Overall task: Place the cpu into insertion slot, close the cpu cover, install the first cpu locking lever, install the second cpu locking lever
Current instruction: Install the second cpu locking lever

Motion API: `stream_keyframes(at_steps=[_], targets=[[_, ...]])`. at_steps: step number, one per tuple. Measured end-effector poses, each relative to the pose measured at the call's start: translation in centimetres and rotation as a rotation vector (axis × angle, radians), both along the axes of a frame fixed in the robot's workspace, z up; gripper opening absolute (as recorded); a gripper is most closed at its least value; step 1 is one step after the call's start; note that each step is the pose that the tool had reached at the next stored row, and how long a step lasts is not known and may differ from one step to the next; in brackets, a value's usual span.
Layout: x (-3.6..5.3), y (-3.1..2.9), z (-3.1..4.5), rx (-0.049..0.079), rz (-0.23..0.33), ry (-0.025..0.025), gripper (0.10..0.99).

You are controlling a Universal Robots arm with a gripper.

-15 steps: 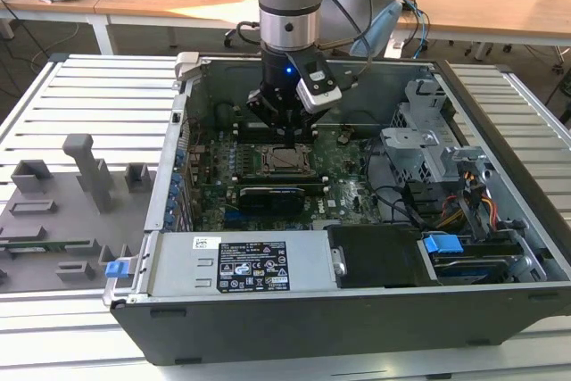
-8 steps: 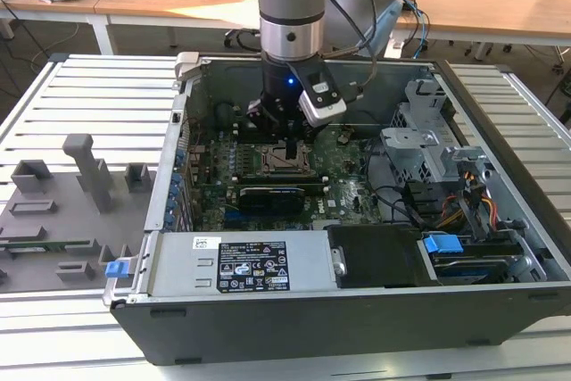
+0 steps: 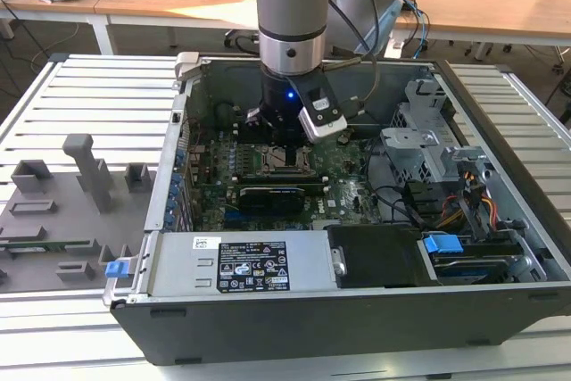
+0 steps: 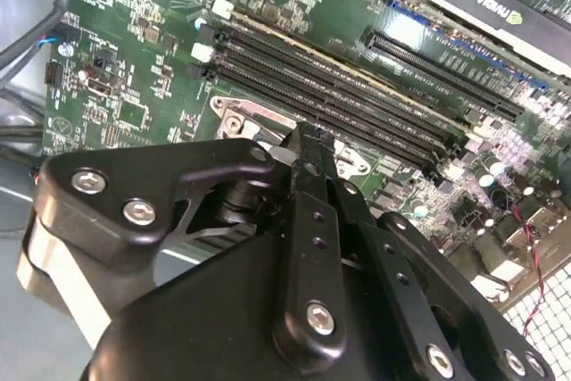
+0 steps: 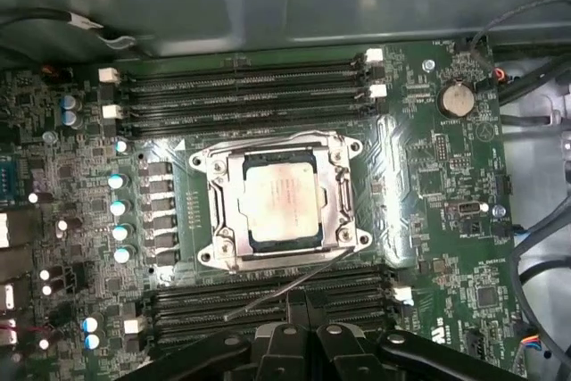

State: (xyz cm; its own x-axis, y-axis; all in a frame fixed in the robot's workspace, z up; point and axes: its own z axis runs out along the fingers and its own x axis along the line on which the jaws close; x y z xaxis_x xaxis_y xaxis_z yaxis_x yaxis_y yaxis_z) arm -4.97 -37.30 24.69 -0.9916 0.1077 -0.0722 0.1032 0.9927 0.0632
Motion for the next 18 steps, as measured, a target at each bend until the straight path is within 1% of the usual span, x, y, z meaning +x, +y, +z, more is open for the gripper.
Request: stream_keyframes(at_steps=[3, 4, 7, 12, 14, 18], targets=[[-0.3, -0.14, -0.14, 0.014, 0.0, 0.0001, 0.106], [-0.56, -0.19, -0.27, 0.021, 0.0, 0.0001, 0.106], [-0.94, -0.28, -0.52, 0.031, 0.0, 0.0001, 0.106], [-1.31, -0.33, -1.14, 0.04, 0.0, 0.0001, 0.106], [-1.41, -0.36, -1.55, 0.044, 0.0, 0.0001, 0.106], [-1.71, -0.4, -2.23, 0.047, 0.0, 0.0, 0.106]])
